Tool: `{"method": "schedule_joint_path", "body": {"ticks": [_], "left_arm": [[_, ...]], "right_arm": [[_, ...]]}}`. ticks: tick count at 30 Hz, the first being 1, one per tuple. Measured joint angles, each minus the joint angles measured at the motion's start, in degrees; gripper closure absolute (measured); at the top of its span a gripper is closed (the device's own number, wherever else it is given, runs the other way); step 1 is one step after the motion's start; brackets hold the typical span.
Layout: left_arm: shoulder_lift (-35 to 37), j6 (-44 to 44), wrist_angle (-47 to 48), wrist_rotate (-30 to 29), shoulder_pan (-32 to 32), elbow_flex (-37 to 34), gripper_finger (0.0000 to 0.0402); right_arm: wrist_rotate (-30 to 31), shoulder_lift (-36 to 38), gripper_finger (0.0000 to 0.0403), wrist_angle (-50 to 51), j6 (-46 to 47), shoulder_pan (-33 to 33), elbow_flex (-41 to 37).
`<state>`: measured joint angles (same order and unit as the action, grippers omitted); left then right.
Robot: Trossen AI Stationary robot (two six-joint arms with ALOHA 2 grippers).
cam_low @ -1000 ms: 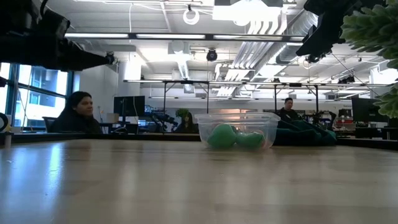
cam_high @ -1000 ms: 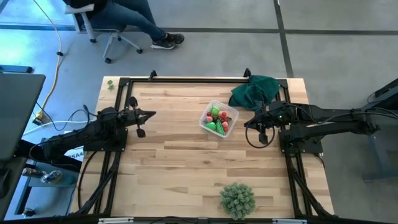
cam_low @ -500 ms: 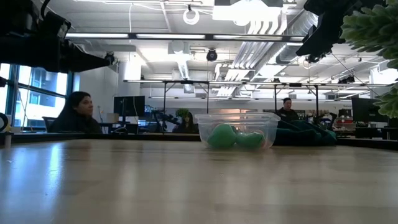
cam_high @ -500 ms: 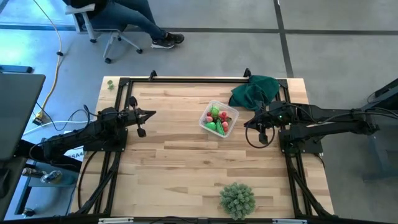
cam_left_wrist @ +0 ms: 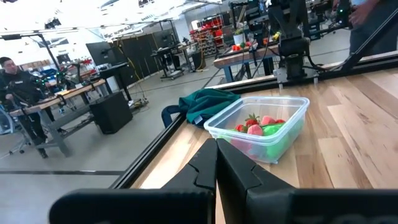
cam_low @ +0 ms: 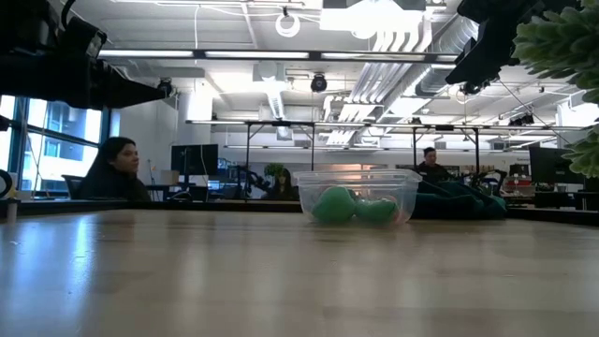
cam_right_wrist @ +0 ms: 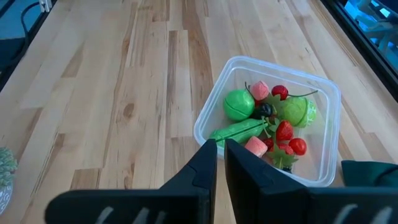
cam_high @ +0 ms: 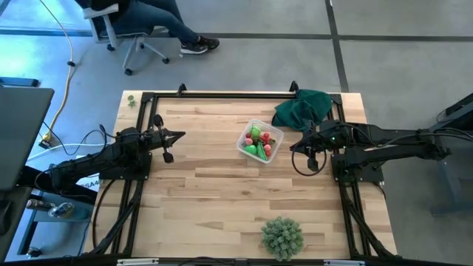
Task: Pick and placing Produce into tupperware
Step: Return to Home Position
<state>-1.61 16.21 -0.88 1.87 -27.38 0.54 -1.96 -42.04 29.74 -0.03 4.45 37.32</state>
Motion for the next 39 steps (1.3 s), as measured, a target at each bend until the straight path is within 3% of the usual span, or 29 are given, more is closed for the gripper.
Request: {"method": "schedule_joint_path", "body": {"ticks": [6, 9, 13, 19, 21, 24, 29, 34, 39], "left_arm": [[0.0, 0.0, 0.0, 0.0, 0.0, 0.0, 0.0402], [0.0, 0.0, 0.0, 0.0, 0.0, 0.0, 0.0401], [0.0, 0.0, 0.0, 0.0, 0.0, 0.0, 0.0401], [0.0, 0.0, 0.0, 0.0, 0.0, 0.0, 0.0401], [0.0, 0.0, 0.0, 0.0, 0.0, 0.0, 0.0401], [0.0, 0.0, 0.0, 0.0, 0.0, 0.0, 0.0401], [0.0, 0.0, 0.0, 0.0, 0.0, 0.0, 0.0401], [0.0, 0.0, 0.0, 0.0, 0.0, 0.0, 0.0401], [0.0, 0.0, 0.0, 0.0, 0.0, 0.0, 0.0401]], "right_arm": [[0.0, 0.0, 0.0379, -2.7, 1.3, 0.0, 0.0], [0.0, 0.0, 0.0379, -8.9, 10.2, 0.0, 0.0], [0.6, 0.0, 0.0379, -17.7, 13.5, 0.0, 0.0], [-0.1, -0.6, 0.0379, -44.6, 5.5, 0.1, 0.5], [-2.0, 0.2, 0.0379, -48.9, 2.8, 0.1, 2.5], [-5.1, 3.7, 0.0379, -47.4, 1.1, 0.0, 6.3], [-5.8, 12.8, 0.0379, -35.9, 1.5, -0.1, 8.4], [-1.3, 23.9, 0.0379, -34.6, 2.7, 0.0, 3.3], [-1.3, 32.4, 0.0381, -35.0, 3.3, 0.0, -3.2]]}}
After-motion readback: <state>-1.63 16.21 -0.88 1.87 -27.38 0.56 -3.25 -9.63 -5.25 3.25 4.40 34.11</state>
